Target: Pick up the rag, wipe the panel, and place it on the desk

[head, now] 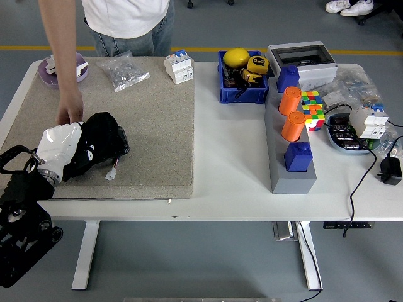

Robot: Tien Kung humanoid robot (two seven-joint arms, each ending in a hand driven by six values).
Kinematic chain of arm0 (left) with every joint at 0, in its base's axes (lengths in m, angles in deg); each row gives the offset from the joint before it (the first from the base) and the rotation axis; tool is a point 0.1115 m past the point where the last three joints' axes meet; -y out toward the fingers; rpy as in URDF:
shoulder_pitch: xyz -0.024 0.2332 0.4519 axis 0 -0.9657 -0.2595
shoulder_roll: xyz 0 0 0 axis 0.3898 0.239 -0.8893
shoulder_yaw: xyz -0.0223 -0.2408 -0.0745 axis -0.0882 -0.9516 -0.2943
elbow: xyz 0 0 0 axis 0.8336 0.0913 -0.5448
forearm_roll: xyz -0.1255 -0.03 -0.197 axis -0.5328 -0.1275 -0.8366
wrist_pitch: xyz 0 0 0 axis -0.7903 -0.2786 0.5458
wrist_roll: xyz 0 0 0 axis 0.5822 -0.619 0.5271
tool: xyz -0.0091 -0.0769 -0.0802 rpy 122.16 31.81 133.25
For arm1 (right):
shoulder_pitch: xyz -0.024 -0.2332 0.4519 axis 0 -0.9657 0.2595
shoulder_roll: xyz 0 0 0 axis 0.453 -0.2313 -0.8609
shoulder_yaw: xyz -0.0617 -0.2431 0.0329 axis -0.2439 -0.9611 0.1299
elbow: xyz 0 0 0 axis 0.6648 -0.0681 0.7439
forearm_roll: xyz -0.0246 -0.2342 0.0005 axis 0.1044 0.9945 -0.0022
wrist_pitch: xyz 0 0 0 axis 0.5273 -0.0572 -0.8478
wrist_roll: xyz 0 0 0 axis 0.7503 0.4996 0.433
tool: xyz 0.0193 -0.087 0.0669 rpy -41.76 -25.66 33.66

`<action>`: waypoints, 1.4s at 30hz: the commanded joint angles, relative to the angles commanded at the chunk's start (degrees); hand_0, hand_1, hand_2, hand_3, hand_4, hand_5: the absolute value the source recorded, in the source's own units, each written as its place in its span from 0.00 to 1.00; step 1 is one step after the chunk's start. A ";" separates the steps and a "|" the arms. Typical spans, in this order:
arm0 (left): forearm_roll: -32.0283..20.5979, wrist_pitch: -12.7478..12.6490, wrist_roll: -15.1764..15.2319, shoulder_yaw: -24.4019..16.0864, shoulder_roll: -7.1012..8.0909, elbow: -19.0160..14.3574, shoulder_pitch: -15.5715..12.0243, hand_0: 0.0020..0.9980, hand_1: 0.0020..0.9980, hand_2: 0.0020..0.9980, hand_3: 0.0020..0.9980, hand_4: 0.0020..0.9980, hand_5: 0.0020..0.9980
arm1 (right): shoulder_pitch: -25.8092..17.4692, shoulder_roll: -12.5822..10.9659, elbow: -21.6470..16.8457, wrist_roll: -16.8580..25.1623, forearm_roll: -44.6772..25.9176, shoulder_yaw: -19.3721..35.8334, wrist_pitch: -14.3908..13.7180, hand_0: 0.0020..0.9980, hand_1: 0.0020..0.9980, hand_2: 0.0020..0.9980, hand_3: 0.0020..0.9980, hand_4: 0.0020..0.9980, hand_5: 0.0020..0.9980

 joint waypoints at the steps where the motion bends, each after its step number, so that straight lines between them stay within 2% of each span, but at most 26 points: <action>1: 0.07 -0.07 0.07 -0.29 0.33 -0.05 -0.38 0.20 0.14 0.56 0.48 0.06 0.00 | 0.00 0.00 0.00 0.00 0.01 0.03 0.00 0.74 0.45 0.71 0.70 1.00 0.61; 8: 0.86 -0.15 0.20 -3.64 2.32 0.10 -3.44 0.20 0.14 0.56 0.48 0.06 0.00 | -0.03 -0.04 -0.03 -0.04 0.03 0.28 0.02 0.74 0.45 0.71 0.70 1.00 0.61; 21: 1.88 -0.14 0.32 -8.86 5.16 0.77 -7.20 0.20 0.14 0.55 0.48 0.06 0.00 | -0.04 -0.03 -0.08 -0.07 0.19 0.68 0.00 0.74 0.45 0.71 0.70 1.00 0.61; 31: 2.68 -0.50 0.79 -13.48 6.14 1.96 -9.99 0.20 0.14 0.55 0.48 0.06 0.00 | -0.12 0.03 -0.11 -0.07 0.16 1.05 0.01 0.74 0.45 0.71 0.70 1.00 0.61; 35: 2.61 -1.30 1.68 -14.59 6.55 3.89 -9.01 0.20 0.14 0.55 0.48 0.06 0.00 | -0.07 0.09 -0.12 -0.08 0.11 1.04 0.02 0.74 0.45 0.71 0.70 1.00 0.61; 42: 0.98 -4.72 5.59 -10.38 8.49 11.09 -2.75 0.21 0.14 0.55 0.47 0.05 0.00 | 0.37 0.02 -0.34 -0.16 0.07 0.87 -0.07 0.74 0.45 0.71 0.70 1.00 0.62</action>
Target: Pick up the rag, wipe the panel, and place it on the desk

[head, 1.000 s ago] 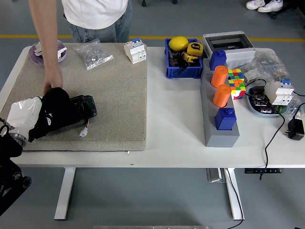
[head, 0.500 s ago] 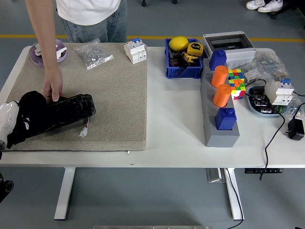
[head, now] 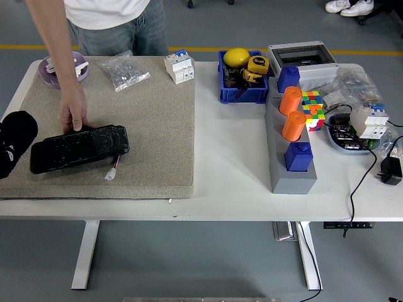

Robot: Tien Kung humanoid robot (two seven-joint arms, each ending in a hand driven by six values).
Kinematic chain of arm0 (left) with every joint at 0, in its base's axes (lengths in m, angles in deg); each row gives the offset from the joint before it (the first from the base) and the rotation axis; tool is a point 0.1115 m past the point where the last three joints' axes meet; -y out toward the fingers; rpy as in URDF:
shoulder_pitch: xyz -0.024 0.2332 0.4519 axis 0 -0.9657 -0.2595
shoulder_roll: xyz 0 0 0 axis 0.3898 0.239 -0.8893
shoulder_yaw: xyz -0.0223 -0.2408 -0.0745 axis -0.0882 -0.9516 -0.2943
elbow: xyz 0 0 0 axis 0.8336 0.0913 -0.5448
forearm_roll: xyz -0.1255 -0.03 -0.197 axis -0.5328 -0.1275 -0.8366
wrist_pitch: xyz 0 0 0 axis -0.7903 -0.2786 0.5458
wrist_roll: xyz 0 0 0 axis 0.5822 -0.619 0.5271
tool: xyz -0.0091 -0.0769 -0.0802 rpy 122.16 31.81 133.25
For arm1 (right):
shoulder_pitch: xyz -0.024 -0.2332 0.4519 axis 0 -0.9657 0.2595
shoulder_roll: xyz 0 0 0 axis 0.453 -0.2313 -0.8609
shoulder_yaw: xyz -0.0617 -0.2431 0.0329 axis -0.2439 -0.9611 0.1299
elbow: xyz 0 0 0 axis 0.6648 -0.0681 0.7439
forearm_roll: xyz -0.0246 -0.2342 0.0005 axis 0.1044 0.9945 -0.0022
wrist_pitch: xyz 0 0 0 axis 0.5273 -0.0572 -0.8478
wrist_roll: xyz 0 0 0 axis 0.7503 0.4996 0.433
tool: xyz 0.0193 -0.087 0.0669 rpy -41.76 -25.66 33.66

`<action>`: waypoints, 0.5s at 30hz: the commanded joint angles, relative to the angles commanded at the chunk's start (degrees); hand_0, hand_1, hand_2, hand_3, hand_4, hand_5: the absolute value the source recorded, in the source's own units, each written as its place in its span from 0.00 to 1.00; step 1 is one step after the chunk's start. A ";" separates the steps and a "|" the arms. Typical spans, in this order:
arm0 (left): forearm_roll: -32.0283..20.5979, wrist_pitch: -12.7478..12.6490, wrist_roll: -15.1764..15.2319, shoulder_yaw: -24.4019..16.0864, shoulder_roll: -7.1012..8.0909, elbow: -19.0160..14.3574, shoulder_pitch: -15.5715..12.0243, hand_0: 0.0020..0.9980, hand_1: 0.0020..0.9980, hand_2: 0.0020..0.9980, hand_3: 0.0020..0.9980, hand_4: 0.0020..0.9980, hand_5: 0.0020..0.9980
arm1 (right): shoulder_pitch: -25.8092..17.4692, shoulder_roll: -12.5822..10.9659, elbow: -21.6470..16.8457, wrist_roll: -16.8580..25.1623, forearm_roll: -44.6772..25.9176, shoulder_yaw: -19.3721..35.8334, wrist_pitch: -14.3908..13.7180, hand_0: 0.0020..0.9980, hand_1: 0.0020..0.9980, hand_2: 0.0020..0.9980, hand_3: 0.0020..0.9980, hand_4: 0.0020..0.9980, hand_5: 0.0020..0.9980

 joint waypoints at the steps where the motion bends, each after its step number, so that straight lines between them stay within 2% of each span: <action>1: -0.45 -0.32 0.50 0.75 0.26 1.17 0.92 0.21 0.14 0.55 0.47 0.05 0.00 | 0.05 -0.01 -0.03 -0.01 -0.01 -0.03 -0.01 0.74 0.45 0.71 0.70 1.00 0.62; 4: -2.23 -1.74 2.90 3.38 0.76 5.00 3.43 0.21 0.14 0.55 0.47 0.05 0.00 | 0.07 0.03 -0.06 -0.03 0.00 0.00 -0.05 0.74 0.45 0.71 0.70 1.00 0.62; 9: -4.70 -2.87 5.56 6.32 0.99 9.54 5.34 0.22 0.16 0.54 0.47 0.05 0.00 | 0.18 0.05 -0.13 -0.06 0.12 0.07 -0.13 0.74 0.45 0.71 0.70 1.00 0.62; 15: -6.71 -2.72 6.06 8.77 0.46 12.63 6.58 0.22 0.16 0.54 0.47 0.05 0.00 | 0.29 0.13 -0.30 -0.10 0.35 0.01 -0.15 0.74 0.45 0.71 0.70 1.00 0.62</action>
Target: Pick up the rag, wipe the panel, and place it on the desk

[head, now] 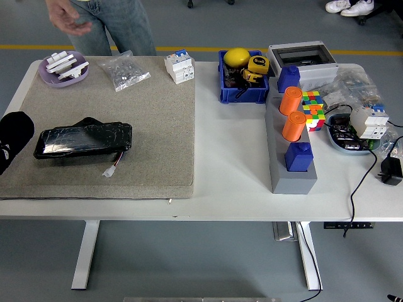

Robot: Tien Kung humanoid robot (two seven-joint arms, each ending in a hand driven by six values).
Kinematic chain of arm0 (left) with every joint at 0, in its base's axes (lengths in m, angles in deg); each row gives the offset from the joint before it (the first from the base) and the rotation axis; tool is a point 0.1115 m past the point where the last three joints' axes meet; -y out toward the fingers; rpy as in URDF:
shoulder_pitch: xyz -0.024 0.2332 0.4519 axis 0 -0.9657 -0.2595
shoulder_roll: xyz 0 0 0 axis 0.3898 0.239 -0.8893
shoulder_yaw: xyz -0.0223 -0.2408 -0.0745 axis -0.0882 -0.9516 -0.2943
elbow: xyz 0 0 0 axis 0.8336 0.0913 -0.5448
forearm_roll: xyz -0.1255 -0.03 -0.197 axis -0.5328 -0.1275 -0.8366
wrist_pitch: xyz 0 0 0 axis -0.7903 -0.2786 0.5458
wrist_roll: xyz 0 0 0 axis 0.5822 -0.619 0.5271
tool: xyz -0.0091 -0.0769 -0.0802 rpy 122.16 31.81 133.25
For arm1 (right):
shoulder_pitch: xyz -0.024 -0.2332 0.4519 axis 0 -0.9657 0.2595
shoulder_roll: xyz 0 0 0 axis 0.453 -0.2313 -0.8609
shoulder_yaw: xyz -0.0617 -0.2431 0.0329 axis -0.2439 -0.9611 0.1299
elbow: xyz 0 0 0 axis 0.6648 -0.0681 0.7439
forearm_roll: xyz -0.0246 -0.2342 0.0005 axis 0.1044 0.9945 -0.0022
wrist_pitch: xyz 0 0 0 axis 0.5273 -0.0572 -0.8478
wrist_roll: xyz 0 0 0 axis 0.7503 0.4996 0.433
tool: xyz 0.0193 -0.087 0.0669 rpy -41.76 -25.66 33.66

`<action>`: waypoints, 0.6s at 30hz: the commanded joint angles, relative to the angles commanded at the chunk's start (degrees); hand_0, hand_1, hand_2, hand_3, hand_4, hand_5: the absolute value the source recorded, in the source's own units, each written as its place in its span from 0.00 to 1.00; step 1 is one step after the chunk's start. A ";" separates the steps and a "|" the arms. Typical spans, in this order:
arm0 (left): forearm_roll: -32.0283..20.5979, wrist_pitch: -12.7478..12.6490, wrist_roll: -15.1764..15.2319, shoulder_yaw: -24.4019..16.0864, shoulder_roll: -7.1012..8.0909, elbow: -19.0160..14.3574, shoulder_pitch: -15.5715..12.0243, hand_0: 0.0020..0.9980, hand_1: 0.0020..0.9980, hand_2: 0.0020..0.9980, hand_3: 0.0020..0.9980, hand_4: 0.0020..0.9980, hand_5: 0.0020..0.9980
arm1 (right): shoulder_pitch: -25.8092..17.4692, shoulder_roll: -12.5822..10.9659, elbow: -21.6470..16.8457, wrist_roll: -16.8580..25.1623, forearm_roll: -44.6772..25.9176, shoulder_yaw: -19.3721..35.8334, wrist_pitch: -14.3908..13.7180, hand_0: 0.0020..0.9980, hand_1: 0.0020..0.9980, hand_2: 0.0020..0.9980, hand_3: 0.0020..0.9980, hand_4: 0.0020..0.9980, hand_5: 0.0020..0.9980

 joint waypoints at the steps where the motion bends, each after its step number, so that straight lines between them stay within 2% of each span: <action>1: -0.16 0.04 0.02 0.20 -0.08 0.23 0.09 0.22 0.16 0.54 0.47 0.05 0.00 | 0.03 0.00 -0.01 0.00 -0.01 -0.04 -0.02 0.74 0.45 0.71 0.70 1.00 0.62; 3: -0.48 -0.08 0.31 0.56 -0.17 0.42 0.18 0.23 0.19 0.54 0.47 0.06 0.00 | 0.05 -0.04 -0.04 0.01 -0.04 -0.12 -0.05 0.74 0.45 0.71 0.70 1.00 0.62; 8: -0.97 0.39 0.36 1.77 -0.48 0.94 0.65 0.23 0.19 0.54 0.47 0.06 0.00 | 0.03 -0.20 -0.03 -0.06 -0.07 -0.32 -0.07 0.74 0.45 0.71 0.70 1.00 0.62; 9: -1.30 0.75 0.47 2.01 -0.54 0.86 0.60 0.27 0.34 0.54 0.48 0.04 0.00 | 0.05 -0.23 -0.04 -0.05 -0.06 -0.34 -0.12 0.74 0.45 0.71 0.70 1.00 0.62; 14: -1.13 2.59 -0.17 2.30 -0.71 0.57 0.47 0.27 0.34 0.54 0.48 0.04 0.00 | 0.02 -0.28 -0.18 -0.05 0.19 -0.23 -0.20 0.74 0.45 0.71 0.70 1.00 0.62; 15: -1.07 2.79 -0.34 2.29 -0.73 0.57 0.47 0.33 0.49 0.60 0.50 0.03 0.00 | 0.01 -0.29 -0.21 -0.05 0.22 -0.22 -0.20 0.74 0.44 0.71 0.70 1.00 0.62; 18: -1.75 5.30 -0.81 2.58 -0.66 1.09 0.62 0.33 0.49 0.60 0.50 0.03 0.00 | -0.03 -0.29 -0.31 0.00 0.30 -0.19 -0.29 0.74 0.44 0.71 0.70 1.00 0.62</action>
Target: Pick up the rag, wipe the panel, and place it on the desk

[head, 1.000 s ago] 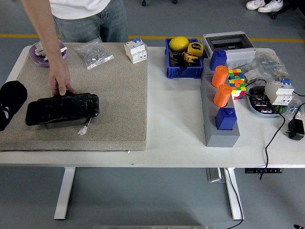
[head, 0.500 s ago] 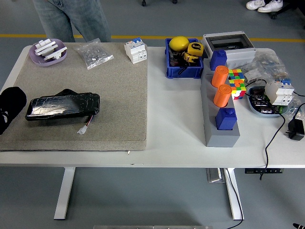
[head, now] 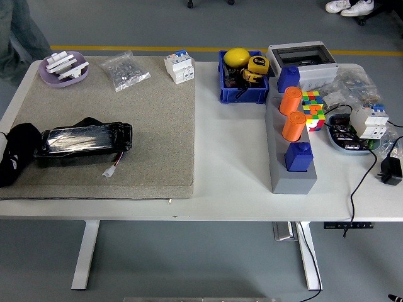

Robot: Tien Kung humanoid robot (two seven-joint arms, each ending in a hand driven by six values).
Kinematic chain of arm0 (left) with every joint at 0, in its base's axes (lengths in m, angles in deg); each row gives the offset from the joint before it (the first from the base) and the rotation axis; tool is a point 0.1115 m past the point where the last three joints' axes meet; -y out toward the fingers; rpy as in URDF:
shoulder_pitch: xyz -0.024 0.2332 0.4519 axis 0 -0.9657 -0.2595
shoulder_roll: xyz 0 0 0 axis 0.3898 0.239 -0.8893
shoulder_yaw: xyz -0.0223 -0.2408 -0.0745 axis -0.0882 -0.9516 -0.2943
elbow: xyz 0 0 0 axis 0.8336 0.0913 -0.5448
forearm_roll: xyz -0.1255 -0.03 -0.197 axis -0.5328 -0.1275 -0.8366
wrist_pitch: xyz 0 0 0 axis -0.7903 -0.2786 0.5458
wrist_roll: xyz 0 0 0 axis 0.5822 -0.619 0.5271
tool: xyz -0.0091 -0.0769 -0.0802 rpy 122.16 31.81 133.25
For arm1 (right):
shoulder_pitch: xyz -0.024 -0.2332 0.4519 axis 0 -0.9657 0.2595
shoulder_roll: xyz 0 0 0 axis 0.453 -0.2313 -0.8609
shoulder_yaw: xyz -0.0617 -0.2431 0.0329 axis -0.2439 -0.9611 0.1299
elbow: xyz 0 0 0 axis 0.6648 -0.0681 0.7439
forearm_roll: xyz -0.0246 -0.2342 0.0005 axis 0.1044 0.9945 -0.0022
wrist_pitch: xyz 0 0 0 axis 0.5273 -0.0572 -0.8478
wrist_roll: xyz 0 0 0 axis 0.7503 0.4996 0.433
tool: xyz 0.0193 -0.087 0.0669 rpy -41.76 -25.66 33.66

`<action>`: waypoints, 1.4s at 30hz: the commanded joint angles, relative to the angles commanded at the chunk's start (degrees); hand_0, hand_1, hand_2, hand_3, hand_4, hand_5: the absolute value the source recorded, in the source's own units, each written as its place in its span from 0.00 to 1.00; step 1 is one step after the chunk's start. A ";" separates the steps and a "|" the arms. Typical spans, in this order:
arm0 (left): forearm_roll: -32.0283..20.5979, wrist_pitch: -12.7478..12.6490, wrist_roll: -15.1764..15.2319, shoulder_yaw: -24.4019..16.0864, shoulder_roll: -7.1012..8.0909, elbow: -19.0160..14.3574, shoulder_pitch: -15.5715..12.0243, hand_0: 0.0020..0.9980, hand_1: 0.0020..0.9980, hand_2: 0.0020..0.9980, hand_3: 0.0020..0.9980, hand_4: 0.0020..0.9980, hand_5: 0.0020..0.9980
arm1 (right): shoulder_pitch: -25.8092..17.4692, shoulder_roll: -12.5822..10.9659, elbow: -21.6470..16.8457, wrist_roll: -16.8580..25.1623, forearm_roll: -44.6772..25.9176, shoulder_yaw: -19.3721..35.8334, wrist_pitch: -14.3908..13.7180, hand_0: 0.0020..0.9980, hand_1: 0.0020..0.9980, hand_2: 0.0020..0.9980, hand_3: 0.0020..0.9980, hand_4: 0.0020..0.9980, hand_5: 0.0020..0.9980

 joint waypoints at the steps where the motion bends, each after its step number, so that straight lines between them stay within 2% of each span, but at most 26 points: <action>1: -0.30 0.86 0.26 0.08 0.09 0.07 -0.06 0.33 0.49 0.60 0.50 0.03 0.00 | 0.04 -0.02 0.01 0.04 0.00 0.01 -0.09 0.74 0.44 0.71 0.70 1.00 0.62; 2: -0.40 1.20 0.35 0.10 0.12 0.08 -0.09 0.33 0.49 0.60 0.50 0.03 0.00 | 0.06 -0.03 0.02 0.06 0.00 0.02 -0.12 0.74 0.44 0.71 0.70 1.00 0.62; 3: -0.53 1.48 0.71 0.01 0.18 0.02 -0.16 0.41 0.71 0.70 0.55 0.39 0.01 | 0.06 -0.04 0.03 0.07 0.02 0.03 -0.16 0.74 0.45 0.71 0.70 1.00 0.62; 8: 0.07 2.11 0.97 -0.44 0.37 -0.40 -0.27 0.41 0.71 0.70 0.55 0.39 0.01 | -0.04 -0.15 0.14 0.08 0.07 0.04 -0.28 0.74 0.45 0.71 0.70 1.00 0.62; 9: 0.14 2.20 1.15 -0.49 0.45 -0.52 -0.29 0.46 0.76 0.78 0.59 0.60 0.02 | -0.06 -0.16 0.17 0.09 0.05 0.01 -0.31 0.74 0.45 0.71 0.70 1.00 0.62; 14: 0.84 2.64 1.66 -1.04 0.85 -1.48 -0.33 0.46 0.76 0.78 0.59 0.60 0.02 | -0.07 -0.11 0.25 0.17 -0.06 -0.10 -0.45 0.74 0.45 0.71 0.70 1.00 0.62; 15: 1.03 2.75 1.59 -1.24 0.90 -1.63 -0.32 0.50 0.77 0.79 0.61 0.70 0.04 | -0.08 -0.10 0.24 0.18 -0.08 -0.16 -0.46 0.74 0.45 0.71 0.70 1.00 0.61; 20: 1.44 3.08 1.44 -1.96 1.21 -1.92 -0.25 0.50 0.77 0.79 0.61 0.70 0.04 | -0.12 -0.04 0.23 0.18 -0.10 -0.12 -0.49 0.74 0.45 0.71 0.70 1.00 0.61; 21: 1.33 3.18 1.47 -2.15 1.27 -1.98 -0.27 0.51 0.78 0.80 0.63 0.75 0.07 | -0.11 -0.04 0.19 0.16 -0.05 -0.15 -0.47 0.74 0.44 0.71 0.69 1.00 0.61; 33: 0.78 2.87 2.56 -4.22 2.40 -4.16 -0.89 0.51 0.78 0.79 0.63 0.77 0.10 | -0.04 -0.02 0.18 0.11 0.75 -0.01 -0.76 0.74 0.44 0.71 0.69 1.00 0.61; 42: 0.89 3.15 2.67 -5.68 3.73 -6.81 -2.03 0.49 0.77 0.79 0.64 0.74 0.12 | -0.09 -0.01 0.16 0.21 0.76 0.10 -0.92 0.74 0.43 0.71 0.69 1.00 0.60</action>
